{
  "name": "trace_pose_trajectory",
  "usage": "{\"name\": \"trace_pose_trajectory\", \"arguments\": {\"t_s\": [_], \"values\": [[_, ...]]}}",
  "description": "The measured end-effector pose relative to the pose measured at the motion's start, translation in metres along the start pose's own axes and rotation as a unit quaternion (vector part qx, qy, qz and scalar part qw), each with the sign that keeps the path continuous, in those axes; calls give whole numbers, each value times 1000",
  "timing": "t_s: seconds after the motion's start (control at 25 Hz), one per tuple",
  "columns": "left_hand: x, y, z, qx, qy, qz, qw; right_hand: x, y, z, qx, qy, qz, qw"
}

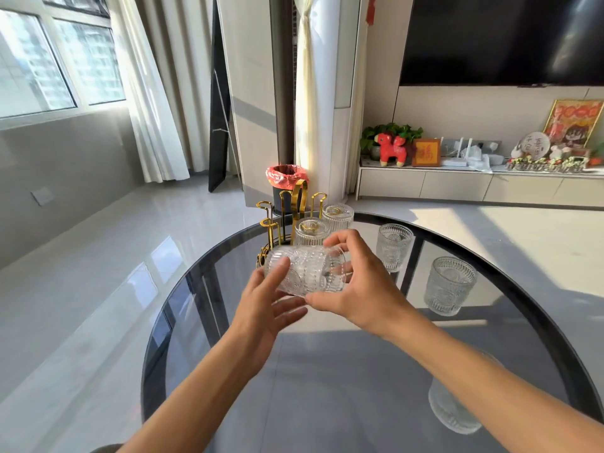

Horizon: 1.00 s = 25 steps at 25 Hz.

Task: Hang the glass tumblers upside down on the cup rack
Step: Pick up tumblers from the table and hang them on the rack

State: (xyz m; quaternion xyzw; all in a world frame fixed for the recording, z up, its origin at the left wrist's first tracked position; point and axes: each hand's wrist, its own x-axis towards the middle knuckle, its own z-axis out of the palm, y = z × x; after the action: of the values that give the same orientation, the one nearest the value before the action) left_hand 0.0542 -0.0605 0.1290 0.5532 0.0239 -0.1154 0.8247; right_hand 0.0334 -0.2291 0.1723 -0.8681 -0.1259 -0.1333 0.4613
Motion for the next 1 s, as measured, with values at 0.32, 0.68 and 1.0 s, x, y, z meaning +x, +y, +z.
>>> {"name": "trace_pose_trajectory", "arguments": {"t_s": [0.32, 0.68, 1.0], "values": [[54, 94, -27, 212, 131, 321, 913, 110, 2, 1, -125, 28, -48, 991], [118, 82, -38, 594, 116, 408, 684, 177, 34, 26, -324, -57, -13, 944], [129, 35, -53, 576, 113, 303, 750, 175, 34, 24, -328, -64, -17, 942]]}}
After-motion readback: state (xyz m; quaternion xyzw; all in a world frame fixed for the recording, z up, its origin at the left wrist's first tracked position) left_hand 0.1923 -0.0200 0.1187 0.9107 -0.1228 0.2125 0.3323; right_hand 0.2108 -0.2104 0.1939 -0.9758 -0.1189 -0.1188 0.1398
